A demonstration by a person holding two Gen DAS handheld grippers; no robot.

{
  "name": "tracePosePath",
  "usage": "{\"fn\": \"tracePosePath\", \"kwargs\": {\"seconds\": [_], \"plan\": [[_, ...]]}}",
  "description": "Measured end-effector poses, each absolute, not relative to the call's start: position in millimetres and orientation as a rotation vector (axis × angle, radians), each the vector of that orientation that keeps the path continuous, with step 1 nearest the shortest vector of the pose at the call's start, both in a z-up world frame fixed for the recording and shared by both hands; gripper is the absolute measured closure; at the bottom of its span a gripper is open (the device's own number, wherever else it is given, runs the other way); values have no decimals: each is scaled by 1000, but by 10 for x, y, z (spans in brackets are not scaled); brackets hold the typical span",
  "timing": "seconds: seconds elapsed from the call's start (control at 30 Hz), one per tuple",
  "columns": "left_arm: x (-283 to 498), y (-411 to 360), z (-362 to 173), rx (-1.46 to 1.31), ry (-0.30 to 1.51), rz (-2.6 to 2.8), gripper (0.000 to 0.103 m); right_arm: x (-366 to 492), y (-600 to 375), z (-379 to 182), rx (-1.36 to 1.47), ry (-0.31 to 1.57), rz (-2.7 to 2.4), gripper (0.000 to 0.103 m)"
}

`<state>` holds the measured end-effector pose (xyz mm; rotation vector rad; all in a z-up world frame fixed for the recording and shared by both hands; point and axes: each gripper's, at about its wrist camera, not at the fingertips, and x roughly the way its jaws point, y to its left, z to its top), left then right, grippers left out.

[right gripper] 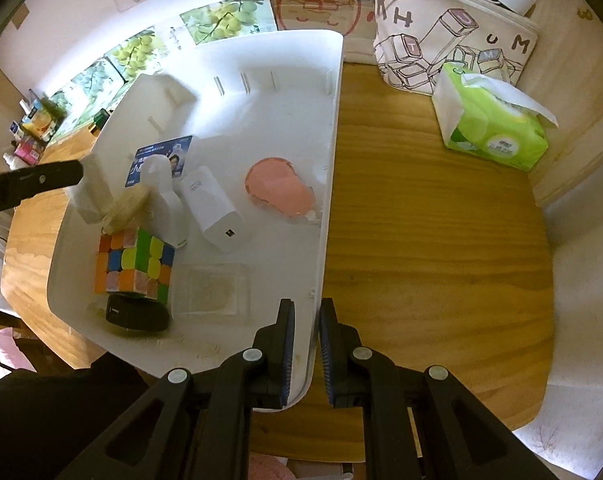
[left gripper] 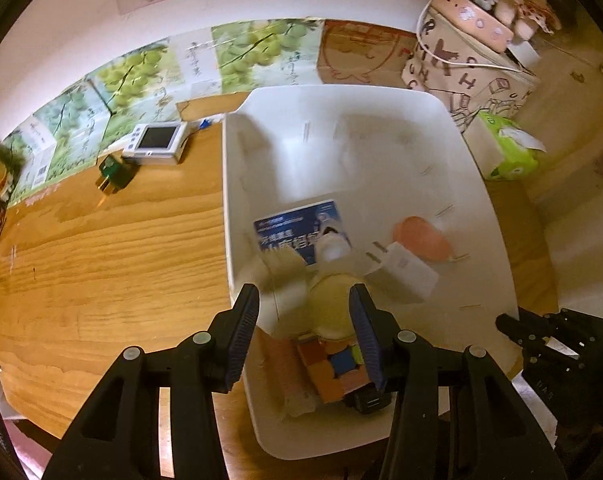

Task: Organize rigid objects
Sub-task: 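Open the left gripper to drop the plug into the tray, then move the left gripper to the green bottle with gold cap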

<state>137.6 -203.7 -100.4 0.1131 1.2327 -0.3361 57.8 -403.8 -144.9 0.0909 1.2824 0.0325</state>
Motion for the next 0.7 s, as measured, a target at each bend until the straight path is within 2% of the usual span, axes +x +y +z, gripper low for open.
{"fn": "tracePosePath", "kwargs": {"seconds": [0.1,0.23,0.33,0.7], "plan": [[1380,-2056,-977,115,1225,-333,51,578,-4043,-1449,91,1280,40,89],[1448,-1972,-995,100,1229,-294,34,573,-4049,-1448,93,1280,42,89],[1537,-1822,-1041,96,1240,-237,27,580,-4044,-1448,92,1286,40,89],[2048,-989,-1297,118,1277,-49,26,650,-4010,-1502,111,1334,-41,89]]}}
